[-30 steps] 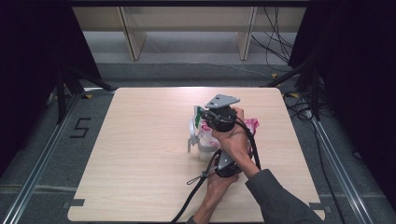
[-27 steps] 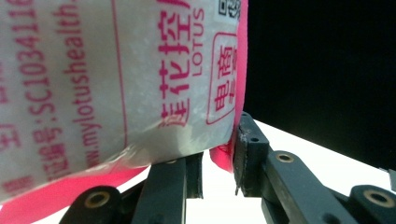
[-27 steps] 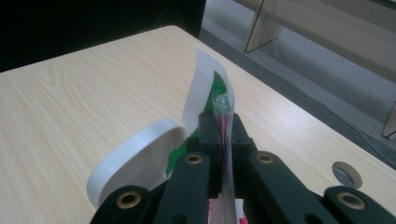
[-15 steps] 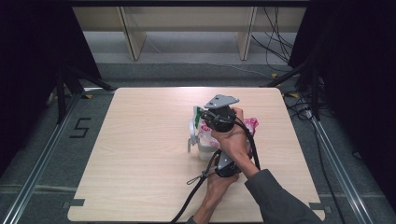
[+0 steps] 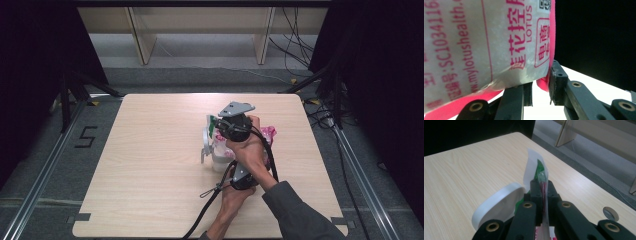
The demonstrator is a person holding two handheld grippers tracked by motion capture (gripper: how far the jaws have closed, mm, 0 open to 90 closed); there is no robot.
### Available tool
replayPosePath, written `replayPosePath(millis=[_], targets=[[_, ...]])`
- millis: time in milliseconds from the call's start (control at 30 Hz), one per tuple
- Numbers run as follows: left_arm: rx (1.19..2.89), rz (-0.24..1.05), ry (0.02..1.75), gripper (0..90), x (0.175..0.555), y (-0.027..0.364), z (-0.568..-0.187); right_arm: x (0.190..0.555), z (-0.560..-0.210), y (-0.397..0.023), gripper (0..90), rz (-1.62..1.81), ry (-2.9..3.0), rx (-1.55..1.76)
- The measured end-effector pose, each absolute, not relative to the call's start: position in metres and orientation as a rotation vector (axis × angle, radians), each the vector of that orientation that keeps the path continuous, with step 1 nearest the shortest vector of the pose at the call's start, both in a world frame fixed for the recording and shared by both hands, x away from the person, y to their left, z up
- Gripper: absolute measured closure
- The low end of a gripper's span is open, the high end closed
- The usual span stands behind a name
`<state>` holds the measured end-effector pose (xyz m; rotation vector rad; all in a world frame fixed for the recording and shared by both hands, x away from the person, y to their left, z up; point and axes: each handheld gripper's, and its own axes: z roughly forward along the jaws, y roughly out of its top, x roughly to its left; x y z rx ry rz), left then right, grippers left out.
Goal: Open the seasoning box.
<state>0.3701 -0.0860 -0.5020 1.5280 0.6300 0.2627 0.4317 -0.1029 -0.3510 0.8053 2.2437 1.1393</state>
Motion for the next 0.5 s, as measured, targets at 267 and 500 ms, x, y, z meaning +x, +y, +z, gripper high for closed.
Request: replayPosePath(millis=[267,500], targets=[[1.541,0.262,0.621,75.0,0.3702,-0.0837,-0.5005,0.432,-0.3515,-0.1013,89.0,1.142,2.244,0.799],[1.577,0.283,0.605,75.1,0.3708,-0.0831,-0.5011,0.4315,-0.3494,-0.1047,89.1,1.157,2.242,0.812]])
